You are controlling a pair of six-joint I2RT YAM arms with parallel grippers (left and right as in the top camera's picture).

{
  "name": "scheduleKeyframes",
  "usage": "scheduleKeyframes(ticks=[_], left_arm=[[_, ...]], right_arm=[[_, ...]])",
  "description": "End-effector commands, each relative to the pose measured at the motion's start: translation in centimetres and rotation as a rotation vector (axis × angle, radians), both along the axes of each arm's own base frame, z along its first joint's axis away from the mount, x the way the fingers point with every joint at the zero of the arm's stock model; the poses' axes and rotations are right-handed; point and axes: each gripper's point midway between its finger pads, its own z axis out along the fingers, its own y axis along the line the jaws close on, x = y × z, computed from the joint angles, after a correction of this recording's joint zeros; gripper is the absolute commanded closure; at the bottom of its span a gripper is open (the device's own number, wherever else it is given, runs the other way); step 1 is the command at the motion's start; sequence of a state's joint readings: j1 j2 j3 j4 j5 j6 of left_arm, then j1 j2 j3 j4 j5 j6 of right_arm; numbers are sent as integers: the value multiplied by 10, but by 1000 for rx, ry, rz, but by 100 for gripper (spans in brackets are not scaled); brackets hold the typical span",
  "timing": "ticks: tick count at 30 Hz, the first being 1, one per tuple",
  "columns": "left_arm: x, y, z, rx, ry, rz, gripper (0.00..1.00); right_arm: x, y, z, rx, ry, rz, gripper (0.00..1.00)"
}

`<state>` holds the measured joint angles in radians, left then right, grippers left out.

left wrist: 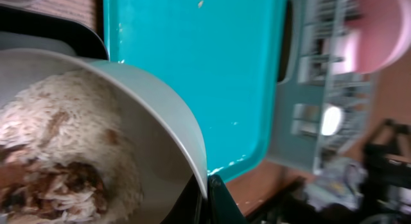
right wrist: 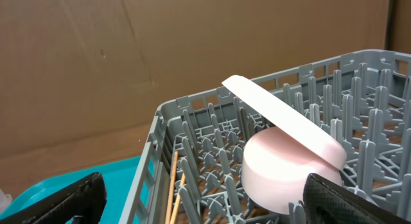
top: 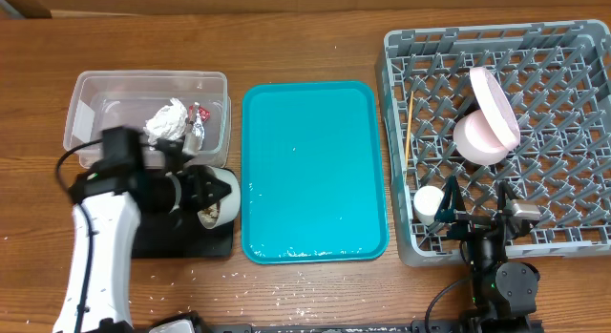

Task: Sort waste into correct bins and load items into the dishwasher
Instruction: 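Tip the rice bowl over the black tray to dump food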

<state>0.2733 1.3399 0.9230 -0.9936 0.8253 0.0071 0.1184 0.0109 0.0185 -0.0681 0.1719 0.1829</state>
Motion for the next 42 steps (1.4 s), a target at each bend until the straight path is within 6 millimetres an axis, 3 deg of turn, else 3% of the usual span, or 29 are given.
scheduleKeyframes(ticks=[1,8,13,24,26,27,40,42], left_arm=[[-1,7,31,-246,-267,-19,96],[-18,51,28,-388,-475,206,96],[-24,67,27,-417,-524,309,96],[-23,69,32,-386,-613,281,96],[-23,68,42,-443,-625,303,96],[-23,67,41,-382,-694,263,96],[-20,70,35,-405,-610,284,96],[-22,47,32,-433,-550,213,96]], right_arm=[[0,0,-2,4,-5,-2,0],[0,0,-2,4,-5,-2,0],[0,0,-2,4,-5,-2,0],[0,0,-2,4,-5,-2,0],[0,0,-2,4,-5,-2,0],[0,0,-2,4,-5,-2,0],[0,0,-2,4,-5,-2,0],[0,0,-2,4,-5,-2,0]])
